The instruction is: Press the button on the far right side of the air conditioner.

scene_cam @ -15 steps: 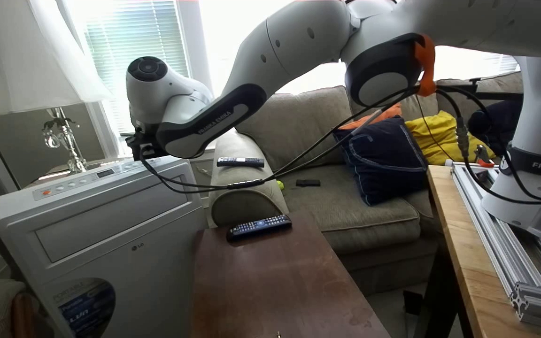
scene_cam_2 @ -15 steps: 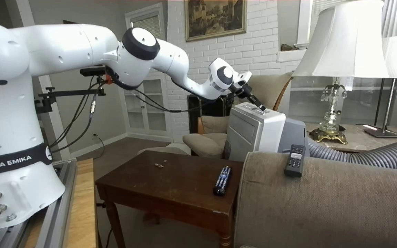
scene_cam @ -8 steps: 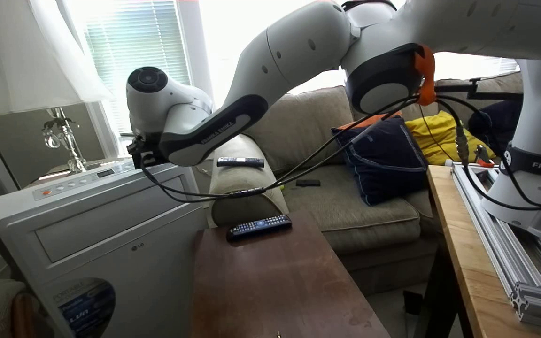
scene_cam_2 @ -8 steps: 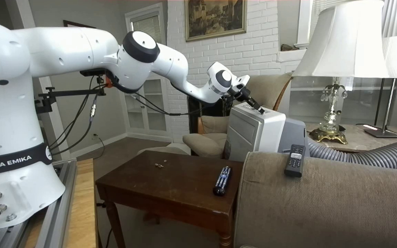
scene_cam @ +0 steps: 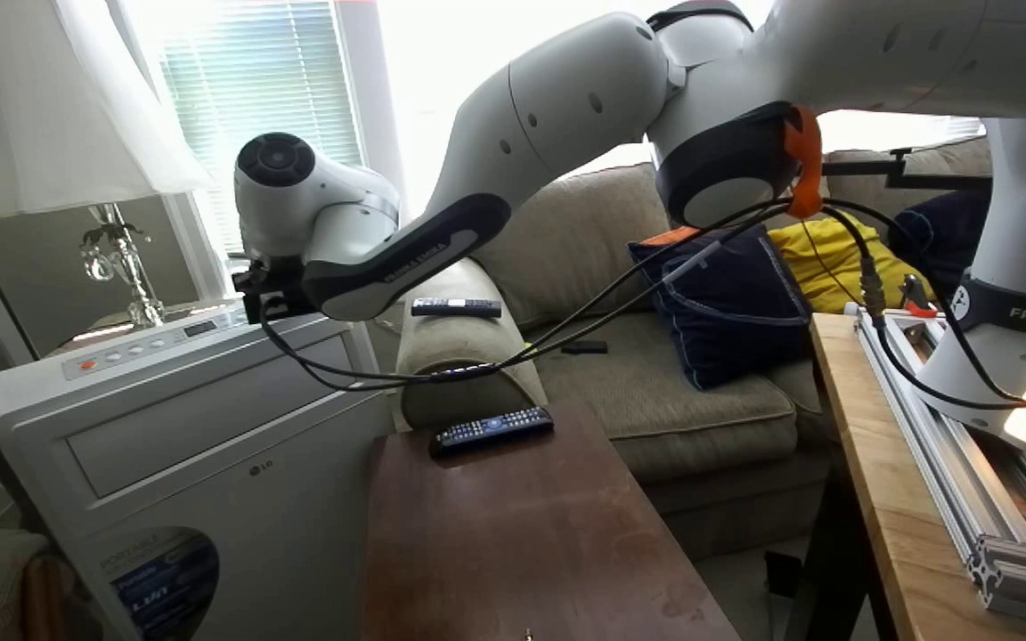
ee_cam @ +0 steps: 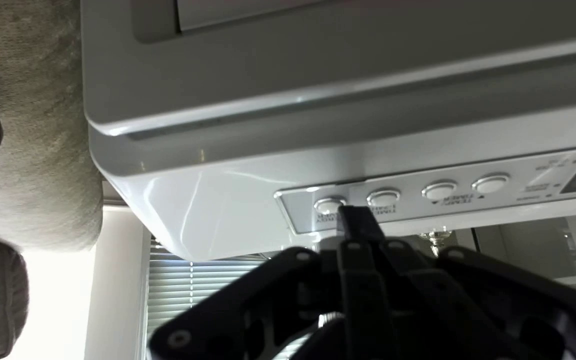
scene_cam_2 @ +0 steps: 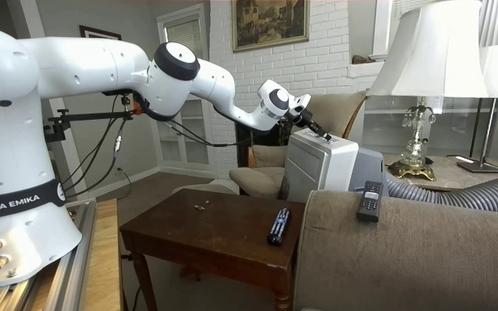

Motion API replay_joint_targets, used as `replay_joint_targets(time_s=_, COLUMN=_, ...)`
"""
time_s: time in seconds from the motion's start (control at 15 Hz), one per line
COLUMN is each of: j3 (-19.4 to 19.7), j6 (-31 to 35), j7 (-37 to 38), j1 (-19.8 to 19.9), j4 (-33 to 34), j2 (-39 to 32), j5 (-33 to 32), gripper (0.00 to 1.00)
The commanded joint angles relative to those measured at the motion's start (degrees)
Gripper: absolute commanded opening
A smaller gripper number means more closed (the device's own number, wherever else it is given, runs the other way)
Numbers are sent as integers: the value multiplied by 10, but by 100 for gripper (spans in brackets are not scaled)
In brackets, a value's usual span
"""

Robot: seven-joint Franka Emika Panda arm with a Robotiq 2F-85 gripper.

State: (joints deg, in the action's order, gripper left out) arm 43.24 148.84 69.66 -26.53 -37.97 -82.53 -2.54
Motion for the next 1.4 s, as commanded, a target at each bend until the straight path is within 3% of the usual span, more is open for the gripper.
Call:
replay_joint_targets(time_s=0.0, j3=24, j6=8, j7=41, j1=6, j4=33, j2=-19, j5=-4, gripper=0)
replay_joint_targets(time_s=0.67, j3=63, j6=6, j7=70, j1=6, j4=52, j2=-43, j5=-8, gripper=0)
replay_joint_targets(time_s=0.8, j3=53, j6=17, j7=77, j1=-5, j4=18, j2=-26, j5=-29, gripper=0)
replay_joint_targets(time_s=1.33, j3=45, j6=13, j7=82, j1=-7, j4=13, j2=-26, j5=-56, gripper=0)
